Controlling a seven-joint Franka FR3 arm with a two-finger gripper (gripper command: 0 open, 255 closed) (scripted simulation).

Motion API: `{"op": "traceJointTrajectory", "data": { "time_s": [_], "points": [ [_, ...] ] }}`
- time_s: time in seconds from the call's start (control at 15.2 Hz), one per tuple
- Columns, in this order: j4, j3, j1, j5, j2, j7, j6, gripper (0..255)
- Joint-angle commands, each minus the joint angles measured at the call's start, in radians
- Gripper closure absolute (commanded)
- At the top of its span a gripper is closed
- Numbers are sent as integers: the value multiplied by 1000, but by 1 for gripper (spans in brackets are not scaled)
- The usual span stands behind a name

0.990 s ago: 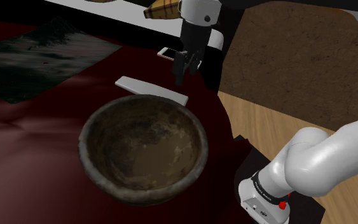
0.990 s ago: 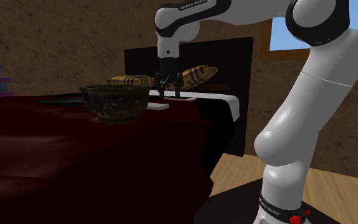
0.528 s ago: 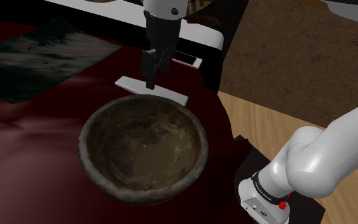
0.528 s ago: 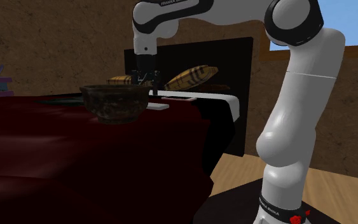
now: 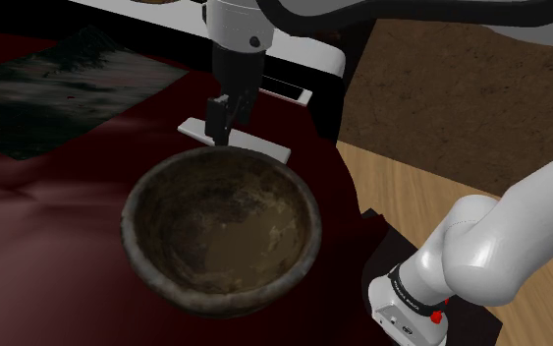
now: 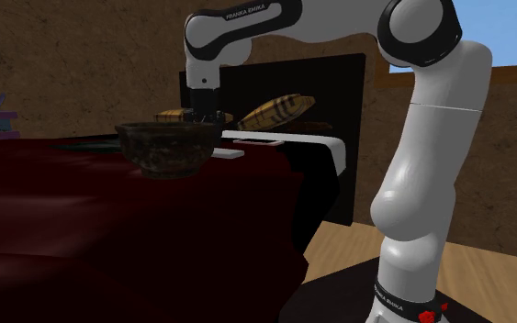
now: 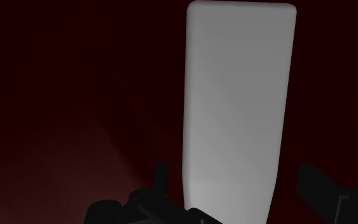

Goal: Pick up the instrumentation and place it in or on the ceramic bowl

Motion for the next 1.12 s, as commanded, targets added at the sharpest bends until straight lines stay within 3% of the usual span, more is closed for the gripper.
{"op": "traceJointTrajectory", "data": {
  "time_s": [0.0,0.46,0.53,1.06],
  "points": [
    [-24,0,0,0,1,0,25,0],
    [-24,0,0,0,1,0,25,0],
    [-24,0,0,0,1,0,25,255],
    [-24,0,0,0,1,0,25,255]
  ]
}}
